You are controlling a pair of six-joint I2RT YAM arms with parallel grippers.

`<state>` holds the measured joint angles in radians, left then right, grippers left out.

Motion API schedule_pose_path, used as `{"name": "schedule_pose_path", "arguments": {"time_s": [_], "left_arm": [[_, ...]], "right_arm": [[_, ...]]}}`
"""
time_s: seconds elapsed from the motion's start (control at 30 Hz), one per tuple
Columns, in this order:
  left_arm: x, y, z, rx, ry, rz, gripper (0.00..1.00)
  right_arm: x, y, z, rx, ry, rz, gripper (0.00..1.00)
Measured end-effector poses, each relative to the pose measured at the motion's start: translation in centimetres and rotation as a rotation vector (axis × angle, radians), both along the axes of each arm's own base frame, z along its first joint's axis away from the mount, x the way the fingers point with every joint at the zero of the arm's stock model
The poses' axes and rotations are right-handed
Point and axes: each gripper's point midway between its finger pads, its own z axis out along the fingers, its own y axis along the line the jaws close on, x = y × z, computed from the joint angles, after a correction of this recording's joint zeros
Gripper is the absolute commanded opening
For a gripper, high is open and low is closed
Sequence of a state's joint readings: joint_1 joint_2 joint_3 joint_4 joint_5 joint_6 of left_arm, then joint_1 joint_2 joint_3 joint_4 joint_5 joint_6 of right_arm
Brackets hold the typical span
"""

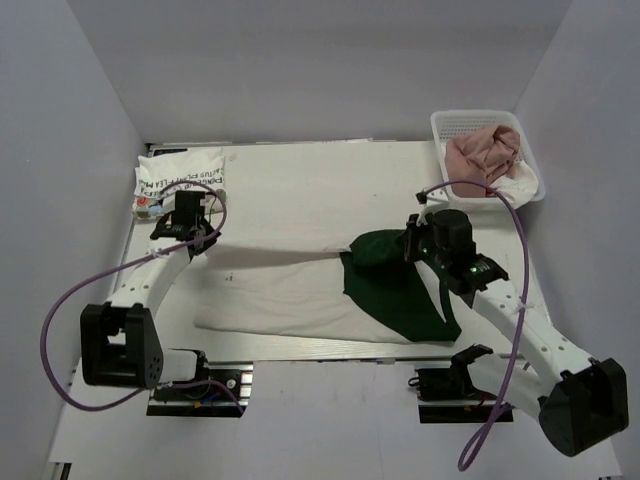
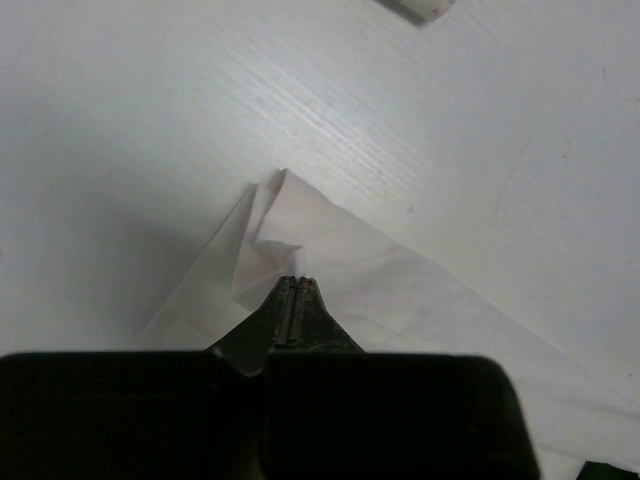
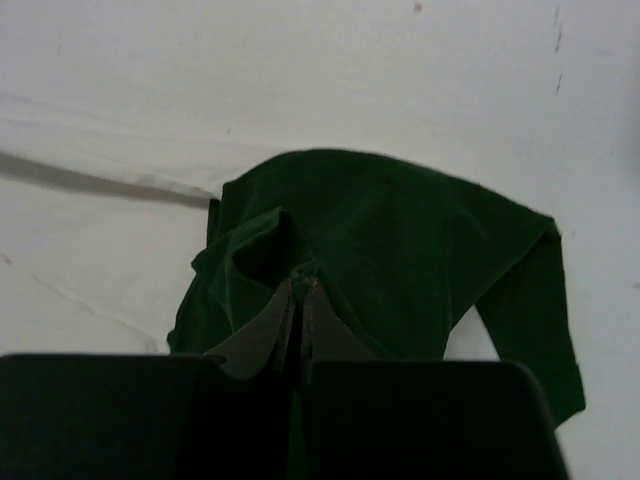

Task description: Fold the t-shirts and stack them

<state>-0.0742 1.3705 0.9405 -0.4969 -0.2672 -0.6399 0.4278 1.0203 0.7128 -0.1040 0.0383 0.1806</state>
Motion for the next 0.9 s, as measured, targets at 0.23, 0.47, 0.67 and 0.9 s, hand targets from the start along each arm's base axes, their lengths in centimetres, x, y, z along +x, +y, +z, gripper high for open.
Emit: {"name": "schedule_pose_path", "arguments": {"time_s": [0.23, 0.47, 0.67, 0.9], "left_arm": [[-3.8, 1.4, -0.5, -0.009, -0.025, 0.144, 0.0], [-5.9, 2.3, -3.1, 0.003, 0.068, 0.243, 0.01], [-8.2, 3.1, -4.1, 0.003, 0.141, 0.347, 0.74], [-10.5, 4.4, -1.6, 0.005, 0.09, 0.459, 1.0]], "right_arm": [[-5.7, -1.4, -2.2, 0.039, 0.105, -0.025, 0.0], [-9.3, -1.5, -4.6, 0.088, 0.204, -0.013, 0.0], [-12.1, -1.6, -8.5, 0.088, 0.379, -0.027, 0.9], [-14.2, -1.7, -8.7, 0.127, 0.448, -0.043, 0.9]]}}
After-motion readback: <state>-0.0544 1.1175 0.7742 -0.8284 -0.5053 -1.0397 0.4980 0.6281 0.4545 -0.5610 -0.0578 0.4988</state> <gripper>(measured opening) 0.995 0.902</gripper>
